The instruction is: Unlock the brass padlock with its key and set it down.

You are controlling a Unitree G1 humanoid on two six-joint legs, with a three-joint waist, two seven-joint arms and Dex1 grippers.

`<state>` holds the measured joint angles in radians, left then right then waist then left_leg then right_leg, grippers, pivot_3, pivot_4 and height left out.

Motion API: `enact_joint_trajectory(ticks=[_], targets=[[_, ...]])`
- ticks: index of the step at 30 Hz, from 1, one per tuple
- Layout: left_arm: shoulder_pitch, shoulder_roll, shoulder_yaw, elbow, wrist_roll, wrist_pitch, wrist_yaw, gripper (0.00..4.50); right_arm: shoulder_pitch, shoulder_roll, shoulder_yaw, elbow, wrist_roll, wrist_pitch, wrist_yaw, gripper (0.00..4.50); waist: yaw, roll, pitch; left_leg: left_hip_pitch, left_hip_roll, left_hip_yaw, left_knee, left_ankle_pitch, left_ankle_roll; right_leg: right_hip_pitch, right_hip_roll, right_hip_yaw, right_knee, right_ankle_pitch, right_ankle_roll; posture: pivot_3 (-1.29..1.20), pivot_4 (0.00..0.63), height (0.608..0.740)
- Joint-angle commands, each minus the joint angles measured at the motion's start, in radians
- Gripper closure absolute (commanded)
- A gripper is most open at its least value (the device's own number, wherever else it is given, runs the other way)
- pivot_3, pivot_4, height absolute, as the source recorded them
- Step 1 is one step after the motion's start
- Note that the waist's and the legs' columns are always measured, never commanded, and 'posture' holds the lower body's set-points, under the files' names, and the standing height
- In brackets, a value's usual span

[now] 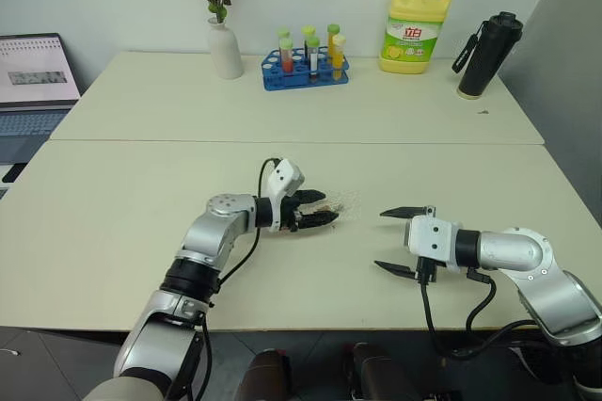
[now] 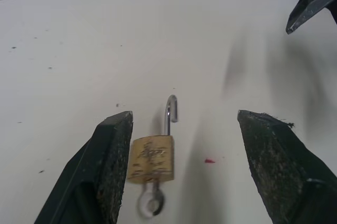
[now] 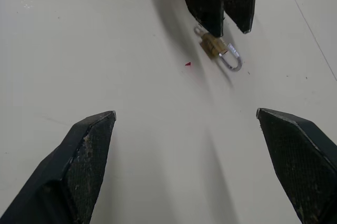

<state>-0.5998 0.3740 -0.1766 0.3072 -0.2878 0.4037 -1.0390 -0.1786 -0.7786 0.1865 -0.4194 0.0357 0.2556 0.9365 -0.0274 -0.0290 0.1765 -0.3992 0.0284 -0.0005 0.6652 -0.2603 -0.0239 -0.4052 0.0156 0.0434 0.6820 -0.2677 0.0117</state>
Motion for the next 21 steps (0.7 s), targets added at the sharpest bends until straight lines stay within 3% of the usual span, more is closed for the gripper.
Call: enact_joint_trajectory(ticks=[1,9,13,21], targets=[[0.003,0.048,0.033,-0.117,-0.008,-0.062,-0.032,1.28,-0.009,-0.005,-0.035,-0.043,0.033,0.030,0.001,0.00,-0.001,0.000,0.000,0.000,0.000,0.000,0.000,0.000,0.000,0.000,0.000,0.000,0.000,0.000,0.000,0.00,0.150,0.740],[0.097,0.237,0.120,-0.375,-0.044,-0.025,-0.054,1.28,-0.043,0.000,-0.073,-0.043,0.100,0.109,0.000,0.00,-0.003,0.000,0.000,0.000,0.001,-0.001,-0.001,0.000,0.000,0.000,0.000,0.001,0.000,0.000,0.000,0.00,0.150,0.740],[0.234,0.361,0.162,-0.489,-0.034,-0.030,-0.075,1.28,-0.077,-0.022,-0.088,-0.021,0.150,0.141,0.047,0.00,-0.005,0.000,0.000,0.001,0.001,0.000,-0.001,0.000,0.000,0.000,-0.001,0.001,0.000,0.000,0.001,0.00,0.150,0.740],[0.299,0.406,0.194,-0.534,-0.068,-0.010,-0.061,1.28,-0.144,-0.052,-0.082,0.022,0.204,0.173,0.104,0.00,0.007,0.000,0.001,0.000,0.001,0.000,0.000,0.000,0.000,0.000,-0.002,0.000,-0.001,-0.002,0.004,0.00,0.150,0.740]])
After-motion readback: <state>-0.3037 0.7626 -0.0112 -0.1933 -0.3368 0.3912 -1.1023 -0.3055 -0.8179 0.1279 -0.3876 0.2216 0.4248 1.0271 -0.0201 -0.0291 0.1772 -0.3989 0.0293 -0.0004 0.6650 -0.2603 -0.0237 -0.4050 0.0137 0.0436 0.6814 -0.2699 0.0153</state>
